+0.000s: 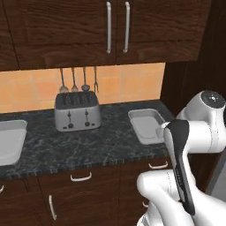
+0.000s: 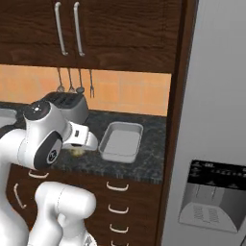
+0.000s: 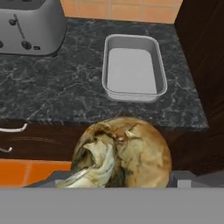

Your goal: Place one onion and one chicken drumstick in each tupperware on the nearby counter, to pack two identical lunches.

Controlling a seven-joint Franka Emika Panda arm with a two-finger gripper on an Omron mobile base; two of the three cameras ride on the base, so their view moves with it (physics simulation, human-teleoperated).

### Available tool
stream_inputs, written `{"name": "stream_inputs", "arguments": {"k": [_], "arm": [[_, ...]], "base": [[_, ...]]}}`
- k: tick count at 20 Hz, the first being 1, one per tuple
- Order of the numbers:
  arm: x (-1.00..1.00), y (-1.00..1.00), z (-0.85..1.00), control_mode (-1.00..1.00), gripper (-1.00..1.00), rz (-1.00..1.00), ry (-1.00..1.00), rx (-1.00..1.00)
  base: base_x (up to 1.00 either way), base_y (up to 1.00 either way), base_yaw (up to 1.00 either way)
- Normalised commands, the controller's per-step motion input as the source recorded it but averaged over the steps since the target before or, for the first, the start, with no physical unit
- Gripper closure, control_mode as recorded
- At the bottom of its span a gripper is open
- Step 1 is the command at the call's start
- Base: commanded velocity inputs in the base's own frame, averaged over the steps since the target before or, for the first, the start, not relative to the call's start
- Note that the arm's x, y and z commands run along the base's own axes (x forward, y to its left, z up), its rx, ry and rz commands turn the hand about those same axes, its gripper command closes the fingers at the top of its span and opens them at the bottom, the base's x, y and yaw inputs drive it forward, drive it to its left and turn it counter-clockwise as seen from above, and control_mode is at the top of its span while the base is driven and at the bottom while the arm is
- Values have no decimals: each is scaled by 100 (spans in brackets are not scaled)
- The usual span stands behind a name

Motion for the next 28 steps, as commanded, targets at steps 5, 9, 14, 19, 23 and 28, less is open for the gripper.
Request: {"name": "stream_inputs", "arguments": {"k": [5, 9, 14, 19, 23, 28], "arm": [[0, 0, 0, 100, 100, 0, 0, 0], [14, 0, -10, -100, 100, -2, -1, -1], [72, -20, -54, -100, 100, -1, 0, -1], [96, -34, -67, -100, 100, 0, 1, 0], [94, -21, -64, -100, 100, 0, 4, 0], [87, -10, -47, -100, 100, 0, 11, 0]], "base": [[61, 0, -15], [40, 0, -9], [0, 0, 0], [0, 0, 0], [0, 0, 0], [0, 0, 0]]}}
